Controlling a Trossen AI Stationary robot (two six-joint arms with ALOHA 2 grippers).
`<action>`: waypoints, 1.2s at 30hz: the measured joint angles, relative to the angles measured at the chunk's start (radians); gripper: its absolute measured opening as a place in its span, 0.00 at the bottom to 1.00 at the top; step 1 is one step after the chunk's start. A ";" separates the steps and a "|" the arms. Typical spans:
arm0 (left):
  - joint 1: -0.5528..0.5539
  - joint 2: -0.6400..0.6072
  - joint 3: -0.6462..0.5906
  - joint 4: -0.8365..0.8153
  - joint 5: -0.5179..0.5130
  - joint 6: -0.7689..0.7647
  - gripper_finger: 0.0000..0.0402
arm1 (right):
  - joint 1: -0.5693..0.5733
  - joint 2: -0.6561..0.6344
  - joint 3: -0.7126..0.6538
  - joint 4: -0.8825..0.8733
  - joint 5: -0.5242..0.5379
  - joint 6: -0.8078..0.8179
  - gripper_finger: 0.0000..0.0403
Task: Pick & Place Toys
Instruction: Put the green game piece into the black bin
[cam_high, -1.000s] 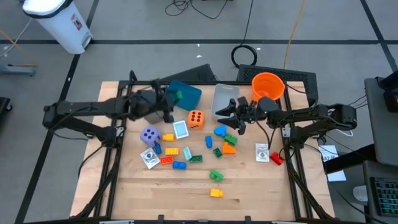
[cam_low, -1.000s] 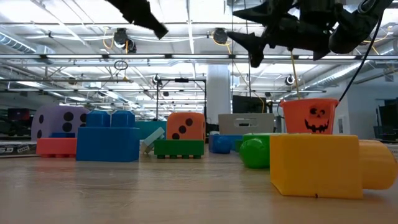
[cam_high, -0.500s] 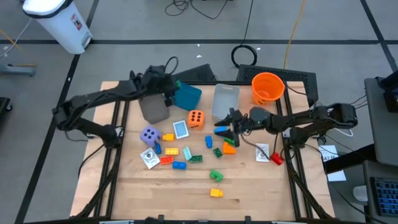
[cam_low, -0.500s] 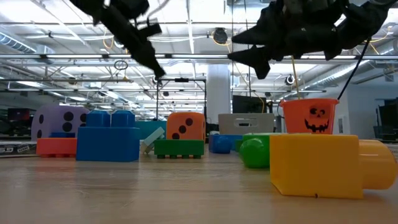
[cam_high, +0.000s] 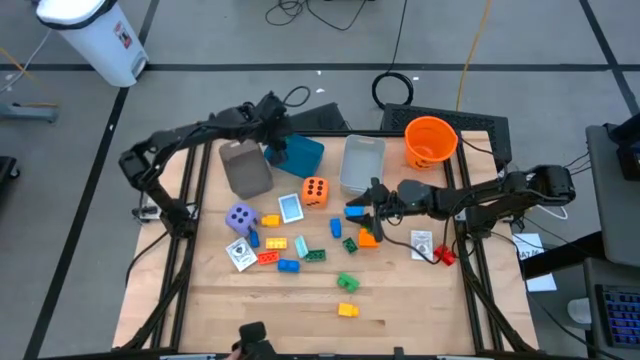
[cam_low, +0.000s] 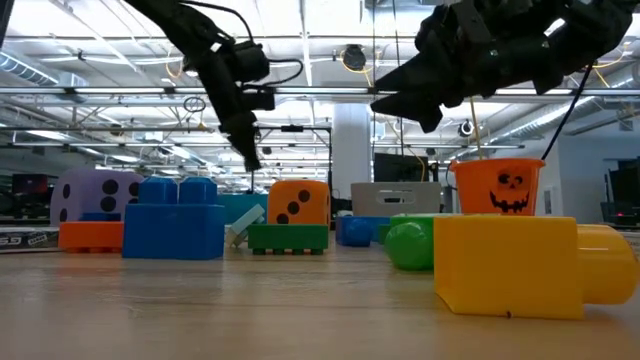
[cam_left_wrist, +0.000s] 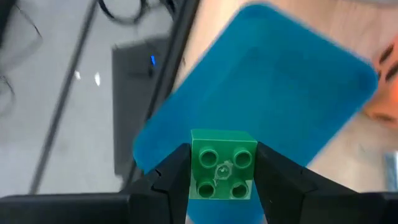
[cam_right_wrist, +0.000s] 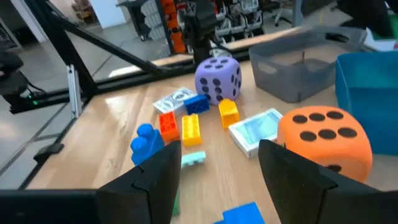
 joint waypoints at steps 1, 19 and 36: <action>0.005 0.001 0.011 -0.042 0.000 -0.011 0.38 | 0.000 0.000 0.000 -0.010 0.000 0.000 0.52; 0.111 -0.013 -0.053 -0.284 0.014 -0.128 0.41 | -0.001 0.000 0.000 -0.044 0.000 -0.026 0.52; 0.176 -0.013 -0.155 -0.159 0.013 -0.096 0.43 | -0.001 0.000 0.000 -0.048 0.000 -0.026 0.52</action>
